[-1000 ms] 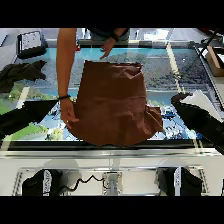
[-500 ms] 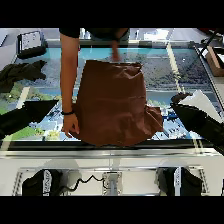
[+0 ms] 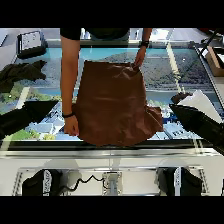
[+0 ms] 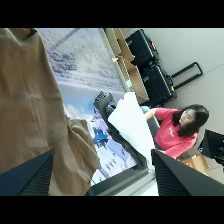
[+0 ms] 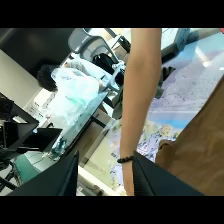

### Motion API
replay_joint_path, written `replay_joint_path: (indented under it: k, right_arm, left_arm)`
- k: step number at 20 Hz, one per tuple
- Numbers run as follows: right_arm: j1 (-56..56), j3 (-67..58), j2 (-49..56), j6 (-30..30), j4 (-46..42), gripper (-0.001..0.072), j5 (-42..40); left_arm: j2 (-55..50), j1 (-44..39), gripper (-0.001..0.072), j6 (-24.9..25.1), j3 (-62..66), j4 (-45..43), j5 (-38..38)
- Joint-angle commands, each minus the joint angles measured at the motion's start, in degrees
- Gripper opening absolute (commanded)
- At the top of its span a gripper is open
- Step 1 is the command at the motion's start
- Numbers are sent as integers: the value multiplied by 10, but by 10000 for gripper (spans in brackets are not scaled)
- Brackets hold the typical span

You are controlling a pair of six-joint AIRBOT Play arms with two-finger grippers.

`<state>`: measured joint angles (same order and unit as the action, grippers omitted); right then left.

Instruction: Fold the shirts.

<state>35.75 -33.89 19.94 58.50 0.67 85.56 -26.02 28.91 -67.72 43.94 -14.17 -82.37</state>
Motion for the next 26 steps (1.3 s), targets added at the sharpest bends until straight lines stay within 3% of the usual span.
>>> replay_joint_path:
  k: [1, 23, 26]
  right_arm:
    - [0, 0, 0, 2, -9, 368, 2]
    - [0, 0, 0, 2, -47, 367, 2]
    - [0, 0, 0, 14, -90, 367, -2]
  left_arm:
    - [0, 0, 695, 0, 0, 0, 0]
    - [0, 0, 696, -2, 0, -57, 1]
    - [0, 0, 695, -2, 0, -71, 41]
